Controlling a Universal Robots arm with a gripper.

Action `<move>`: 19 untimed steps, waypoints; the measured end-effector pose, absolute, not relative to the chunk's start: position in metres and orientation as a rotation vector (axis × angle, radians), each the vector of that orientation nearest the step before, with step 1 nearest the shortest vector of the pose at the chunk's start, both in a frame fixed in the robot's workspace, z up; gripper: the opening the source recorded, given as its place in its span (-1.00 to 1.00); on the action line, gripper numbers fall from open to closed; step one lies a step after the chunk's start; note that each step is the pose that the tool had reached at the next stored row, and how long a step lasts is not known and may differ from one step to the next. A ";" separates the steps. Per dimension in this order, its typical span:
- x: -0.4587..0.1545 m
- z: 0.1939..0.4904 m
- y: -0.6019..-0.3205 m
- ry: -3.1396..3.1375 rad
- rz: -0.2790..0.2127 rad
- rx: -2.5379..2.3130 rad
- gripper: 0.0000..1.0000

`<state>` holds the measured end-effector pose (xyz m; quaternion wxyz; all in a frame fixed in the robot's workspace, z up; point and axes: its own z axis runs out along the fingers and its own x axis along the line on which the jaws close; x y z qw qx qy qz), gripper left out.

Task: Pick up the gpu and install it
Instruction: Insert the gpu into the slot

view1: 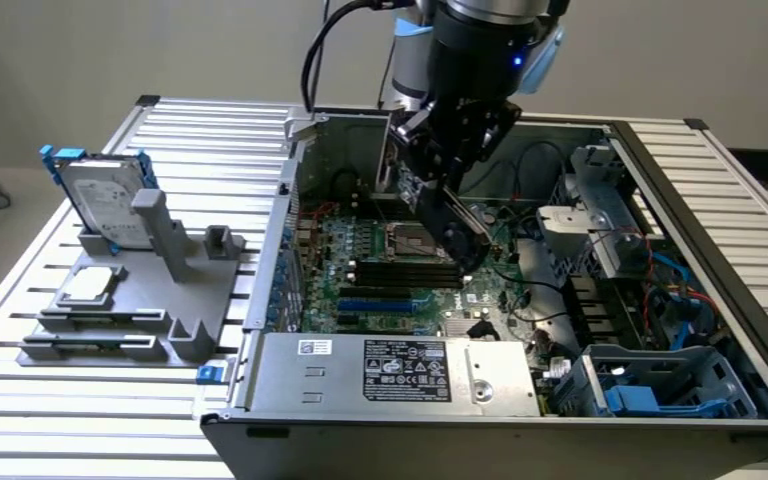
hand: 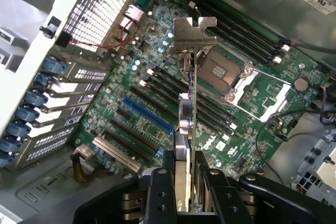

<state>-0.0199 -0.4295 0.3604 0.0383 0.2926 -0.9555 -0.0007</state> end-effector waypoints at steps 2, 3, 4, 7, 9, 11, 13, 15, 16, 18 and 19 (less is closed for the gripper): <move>-0.020 0.360 -0.429 -2.914 0.000 0.950 -0.47; -0.020 0.360 -0.429 -2.905 0.001 0.976 -0.47; -0.020 0.360 -0.429 -2.897 0.002 1.002 -0.47; -0.020 0.360 -0.430 -2.868 0.004 1.081 -0.47; -0.020 0.360 -0.429 -2.848 0.003 1.135 -0.47; -0.020 0.360 -0.429 -2.828 0.001 1.187 -0.47; -0.020 0.359 -0.429 -2.807 -0.001 1.239 -0.47; -0.020 0.359 -0.429 -2.786 -0.003 1.290 -0.47; -0.020 0.359 -0.429 -2.775 -0.005 1.315 -0.47; -0.020 0.359 -0.429 -2.751 -0.009 1.367 -0.47; -0.020 0.358 -0.429 -2.740 -0.011 1.393 -0.47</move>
